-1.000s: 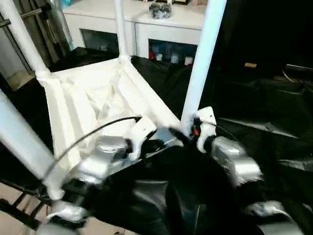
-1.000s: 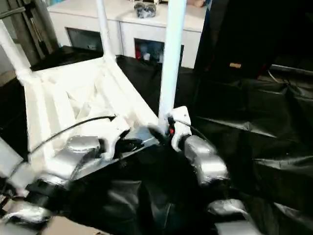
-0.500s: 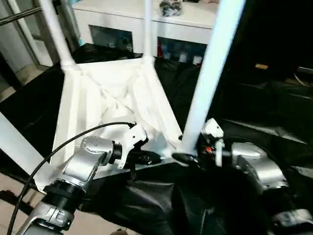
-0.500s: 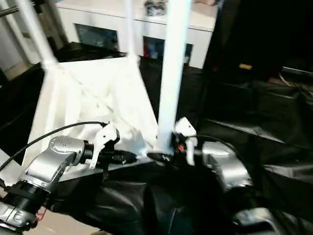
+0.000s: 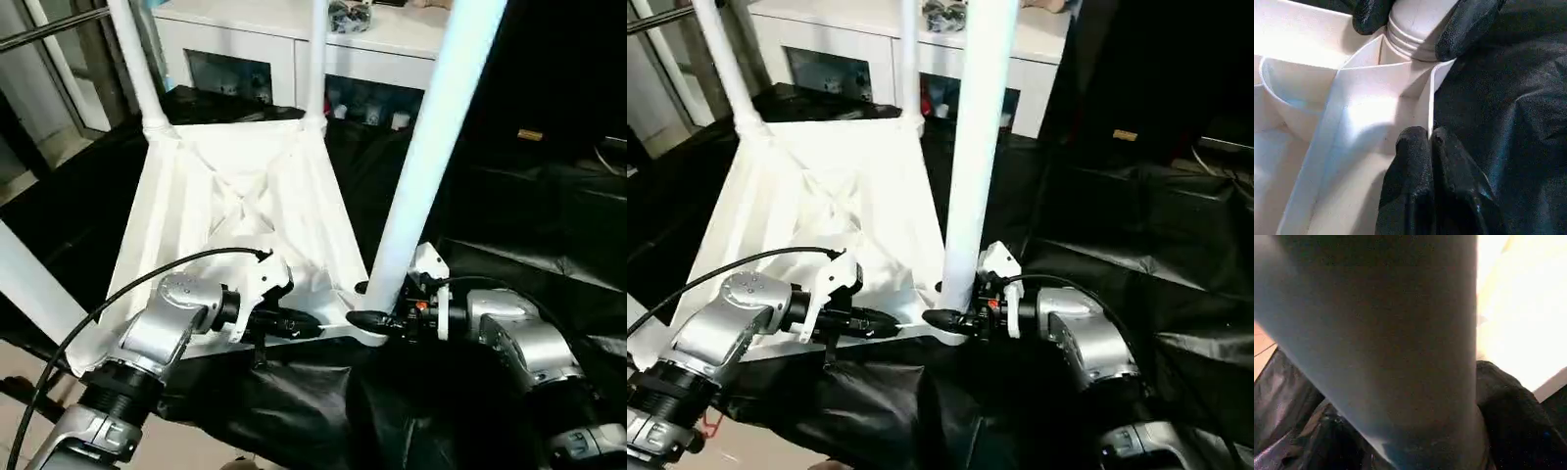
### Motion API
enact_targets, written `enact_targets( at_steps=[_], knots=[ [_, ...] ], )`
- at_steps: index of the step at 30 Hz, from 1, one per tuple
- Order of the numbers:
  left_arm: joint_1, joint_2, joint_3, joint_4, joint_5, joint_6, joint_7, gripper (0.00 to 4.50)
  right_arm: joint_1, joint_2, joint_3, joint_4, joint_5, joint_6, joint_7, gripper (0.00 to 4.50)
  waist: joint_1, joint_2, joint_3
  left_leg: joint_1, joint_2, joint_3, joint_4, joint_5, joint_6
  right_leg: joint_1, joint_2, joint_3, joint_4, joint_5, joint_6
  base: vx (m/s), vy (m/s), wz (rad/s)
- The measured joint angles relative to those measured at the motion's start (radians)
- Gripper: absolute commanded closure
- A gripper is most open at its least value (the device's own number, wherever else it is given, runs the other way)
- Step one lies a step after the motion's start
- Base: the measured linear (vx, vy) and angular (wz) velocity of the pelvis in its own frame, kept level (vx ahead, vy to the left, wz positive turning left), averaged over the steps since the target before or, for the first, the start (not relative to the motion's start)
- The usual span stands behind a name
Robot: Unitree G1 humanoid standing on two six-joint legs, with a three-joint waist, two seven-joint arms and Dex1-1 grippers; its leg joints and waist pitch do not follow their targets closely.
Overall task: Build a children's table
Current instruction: Rotate leg to tighten
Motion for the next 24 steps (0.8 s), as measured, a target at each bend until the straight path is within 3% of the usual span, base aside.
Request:
enact_targets(
  at_steps=[4, 7, 10, 18, 21, 24],
  knots=[
    [0.002, -0.012, 0.001, 0.001, 0.004, 0.001, 0.027, 4.50, 0.019, 0.011, -0.017, -0.012, 0.000, 0.002, -0.037, 1.83, 0.001, 0.000, 0.000, 0.001, 0.000, 0.000, 0.001, 0.000, 0.000, 0.001, 0.000, 0.000, 0.001, 0.000, 0.000, 0.000, 0.000, 0.00],
    [-0.008, -0.066, 0.014, 0.027, 0.029, 0.005, 0.126, 4.50, 0.017, 0.061, -0.064, 0.014, -0.025, -0.007, -0.181, 1.85, -0.005, 0.001, -0.001, 0.005, 0.000, 0.001, 0.001, -0.002, -0.006, 0.005, 0.000, 0.001, 0.002, 0.001, -0.001, 0.000, 0.000, 0.00],
    [-0.029, -0.128, 0.035, 0.067, 0.051, 0.018, 0.243, 4.50, -0.022, 0.129, -0.101, 0.079, -0.057, -0.023, -0.367, 1.87, -0.021, 0.002, -0.001, 0.008, 0.000, 0.000, 0.000, -0.002, -0.008, 0.009, 0.000, 0.002, 0.003, 0.001, -0.001, 0.000, 0.000, 0.00],
    [-0.051, -0.227, 0.057, 0.113, 0.089, 0.023, 0.444, 4.50, -0.114, 0.246, -0.147, 0.202, -0.103, -0.040, -0.703, 1.88, -0.035, 0.012, -0.007, 0.009, 0.000, 0.000, -0.002, 0.000, -0.010, 0.008, 0.000, 0.001, 0.003, 0.000, 0.004, 0.000, 0.000, 0.00],
    [-0.051, -0.227, 0.051, 0.109, 0.093, 0.023, 0.432, 4.50, -0.115, 0.254, -0.160, 0.199, -0.106, -0.042, -0.691, 1.17, -0.034, 0.013, -0.007, 0.008, 0.000, 0.000, -0.002, 0.000, -0.010, 0.008, 0.000, 0.001, 0.003, 0.002, -0.001, 0.000, 0.000, 0.00],
    [-0.049, -0.217, 0.049, 0.099, 0.092, 0.023, 0.416, 4.50, -0.114, 0.254, -0.166, 0.198, -0.092, -0.039, -0.658, 0.98, -0.036, 0.012, -0.007, 0.007, 0.000, 0.000, -0.002, 0.000, -0.010, 0.006, 0.000, 0.001, 0.003, 0.003, -0.001, 0.000, 0.000, 0.00]
  ],
)
